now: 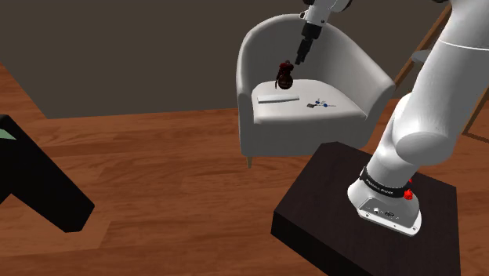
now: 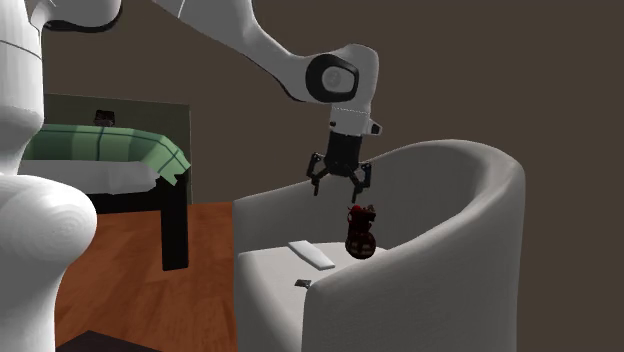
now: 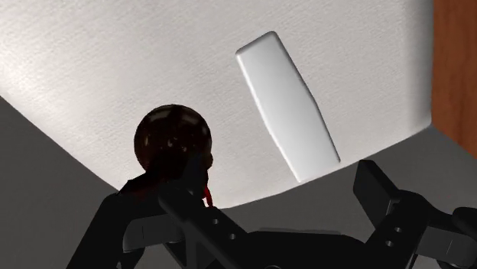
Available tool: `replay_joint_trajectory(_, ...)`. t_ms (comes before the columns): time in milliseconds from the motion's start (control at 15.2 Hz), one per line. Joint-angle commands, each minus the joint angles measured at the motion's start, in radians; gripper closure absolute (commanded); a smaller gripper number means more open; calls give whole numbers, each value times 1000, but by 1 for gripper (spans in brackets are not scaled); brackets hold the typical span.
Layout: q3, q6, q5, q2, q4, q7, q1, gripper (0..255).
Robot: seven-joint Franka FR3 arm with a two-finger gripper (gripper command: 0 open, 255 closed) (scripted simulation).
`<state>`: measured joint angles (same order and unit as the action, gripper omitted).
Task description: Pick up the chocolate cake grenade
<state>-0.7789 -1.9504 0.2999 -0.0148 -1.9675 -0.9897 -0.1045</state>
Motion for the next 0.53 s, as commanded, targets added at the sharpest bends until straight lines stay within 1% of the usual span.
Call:
replay_joint_trajectory(0,-19,32,104,-110,87,-107,25,0)
replay_joint_trajectory(132,-10,70,202,-222,179,-194,77,0)
replay_joint_trajectory(330,28,133,321,-376,334,-289,174,0)
replay_joint_trajectory(396,43,155,355,-426,390,-312,208,0)
replay_joint_trajectory(462,48,156,356,-429,394,-313,213,0)
